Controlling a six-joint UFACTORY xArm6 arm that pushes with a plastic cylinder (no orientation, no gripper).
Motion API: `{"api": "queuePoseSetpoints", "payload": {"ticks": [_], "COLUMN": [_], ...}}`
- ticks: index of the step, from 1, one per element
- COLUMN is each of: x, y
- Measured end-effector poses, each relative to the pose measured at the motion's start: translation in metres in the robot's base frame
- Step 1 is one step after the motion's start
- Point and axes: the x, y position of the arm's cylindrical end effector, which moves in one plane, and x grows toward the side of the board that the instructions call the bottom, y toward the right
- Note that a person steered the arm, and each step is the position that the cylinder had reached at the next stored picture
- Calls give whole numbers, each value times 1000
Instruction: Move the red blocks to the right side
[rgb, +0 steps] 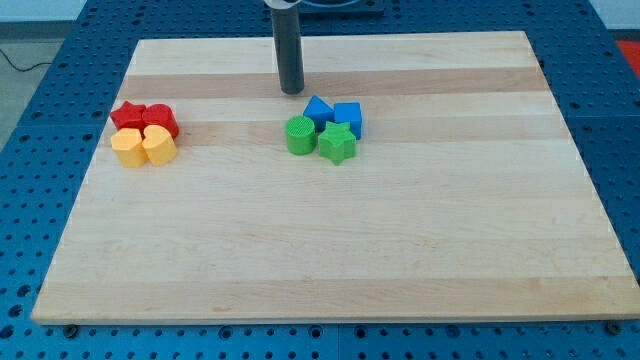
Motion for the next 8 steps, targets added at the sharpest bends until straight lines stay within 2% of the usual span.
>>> {"api": "queuePoseSetpoints", "payload": {"ticks": [1,2,3,4,5,6,7,8], "x": [-13,-5,1,-4,-13,-13,-12,-12], "y": [23,69,63,15,-56,-157,-219,-219]}}
